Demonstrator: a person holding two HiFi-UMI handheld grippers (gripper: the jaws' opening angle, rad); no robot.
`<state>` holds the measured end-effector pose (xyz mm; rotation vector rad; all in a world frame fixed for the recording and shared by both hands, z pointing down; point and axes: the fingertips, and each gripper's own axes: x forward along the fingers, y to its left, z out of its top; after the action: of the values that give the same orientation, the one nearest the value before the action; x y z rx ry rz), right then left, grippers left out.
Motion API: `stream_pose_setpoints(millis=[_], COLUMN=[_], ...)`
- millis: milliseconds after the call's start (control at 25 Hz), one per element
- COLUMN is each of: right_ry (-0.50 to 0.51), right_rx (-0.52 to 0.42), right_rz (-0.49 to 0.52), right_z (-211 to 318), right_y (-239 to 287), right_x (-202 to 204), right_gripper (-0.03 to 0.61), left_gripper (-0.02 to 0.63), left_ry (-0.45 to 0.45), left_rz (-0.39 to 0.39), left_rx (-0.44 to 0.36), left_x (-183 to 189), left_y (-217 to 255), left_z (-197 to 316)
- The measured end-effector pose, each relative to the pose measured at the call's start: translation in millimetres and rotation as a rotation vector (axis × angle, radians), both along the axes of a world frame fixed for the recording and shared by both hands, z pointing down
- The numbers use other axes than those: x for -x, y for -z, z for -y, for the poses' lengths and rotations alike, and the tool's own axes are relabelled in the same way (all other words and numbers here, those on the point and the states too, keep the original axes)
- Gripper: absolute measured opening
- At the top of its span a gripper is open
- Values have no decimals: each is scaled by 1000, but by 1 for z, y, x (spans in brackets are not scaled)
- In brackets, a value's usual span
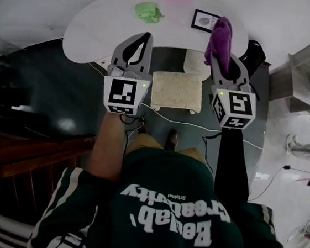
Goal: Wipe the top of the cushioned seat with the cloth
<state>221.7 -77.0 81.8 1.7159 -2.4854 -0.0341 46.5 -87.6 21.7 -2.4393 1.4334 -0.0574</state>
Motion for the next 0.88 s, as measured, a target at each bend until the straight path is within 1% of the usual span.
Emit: stream_pose_setpoints(millis=[240, 360, 640, 880], right_ry=[61, 60, 66, 47], right_rx=[-46, -70, -66, -69], right_rz=[-6, -45, -43, -37], right_z=[-9, -9, -7, -6], right_y=[9, 16, 24, 32], right_x=[8, 11, 14, 7], right_gripper=[92, 91, 91, 92], left_gripper=[15, 15, 15, 15], left_ry=[-43, -34, -38, -27], left_rz=[36, 29, 28, 21], left_rx=[-39, -42, -46, -27], left_x=[-13, -11, -12, -12], left_y=[10, 15, 24, 27], left_z=[-10, -9, -3, 5])
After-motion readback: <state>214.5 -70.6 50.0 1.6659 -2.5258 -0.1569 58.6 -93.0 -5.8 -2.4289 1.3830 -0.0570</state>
